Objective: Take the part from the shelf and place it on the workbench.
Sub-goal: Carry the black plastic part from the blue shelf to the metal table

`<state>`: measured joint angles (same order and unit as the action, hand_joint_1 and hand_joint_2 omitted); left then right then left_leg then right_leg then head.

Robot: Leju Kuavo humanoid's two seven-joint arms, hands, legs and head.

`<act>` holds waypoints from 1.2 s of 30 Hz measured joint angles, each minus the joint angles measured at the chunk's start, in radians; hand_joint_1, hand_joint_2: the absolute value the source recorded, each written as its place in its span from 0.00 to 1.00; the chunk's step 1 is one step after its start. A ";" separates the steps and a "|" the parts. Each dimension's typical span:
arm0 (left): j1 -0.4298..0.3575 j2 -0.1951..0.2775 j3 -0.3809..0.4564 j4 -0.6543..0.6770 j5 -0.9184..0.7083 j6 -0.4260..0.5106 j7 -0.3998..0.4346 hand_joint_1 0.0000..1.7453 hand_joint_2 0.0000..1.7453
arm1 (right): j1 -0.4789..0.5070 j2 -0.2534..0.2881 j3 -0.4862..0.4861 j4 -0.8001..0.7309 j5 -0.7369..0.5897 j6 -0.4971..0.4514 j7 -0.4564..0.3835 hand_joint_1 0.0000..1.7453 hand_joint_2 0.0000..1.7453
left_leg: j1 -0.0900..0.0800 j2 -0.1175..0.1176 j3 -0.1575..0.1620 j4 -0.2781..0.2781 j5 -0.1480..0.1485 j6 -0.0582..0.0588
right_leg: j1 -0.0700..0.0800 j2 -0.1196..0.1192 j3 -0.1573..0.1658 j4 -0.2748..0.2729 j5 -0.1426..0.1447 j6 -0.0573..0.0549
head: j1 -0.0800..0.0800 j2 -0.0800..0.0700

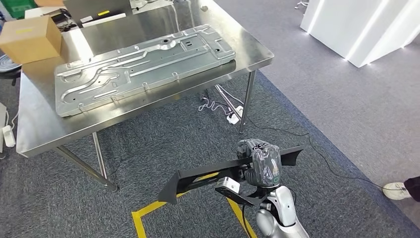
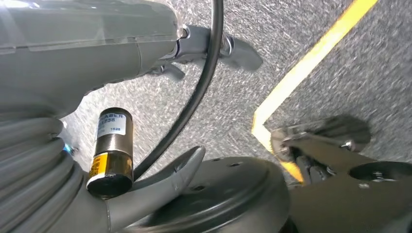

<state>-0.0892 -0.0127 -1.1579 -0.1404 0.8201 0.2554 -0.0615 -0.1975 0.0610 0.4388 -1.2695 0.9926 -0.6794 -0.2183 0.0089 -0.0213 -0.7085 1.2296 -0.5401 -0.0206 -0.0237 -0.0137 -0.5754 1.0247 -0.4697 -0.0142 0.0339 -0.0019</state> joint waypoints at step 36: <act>-0.003 -0.003 -0.001 0.000 0.018 0.008 0.012 0.00 1.00 | -0.007 -0.007 0.008 0.001 0.019 0.000 -0.001 1.00 1.00 | -0.003 -0.066 0.113 -0.212 0.102 0.032 | 0.009 0.047 -0.023 0.018 0.001 0.024 | 0.002 0.000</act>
<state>-0.0921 -0.0156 -1.1589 -0.1404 0.8377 0.2637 -0.0490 -0.2041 0.0540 0.4468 -1.2682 1.0113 -0.6793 -0.2189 0.0056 -0.0873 -0.5954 1.0172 -0.4378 0.0114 -0.0145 0.0330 -0.5979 1.0423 -0.4683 0.0103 0.0356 -0.0019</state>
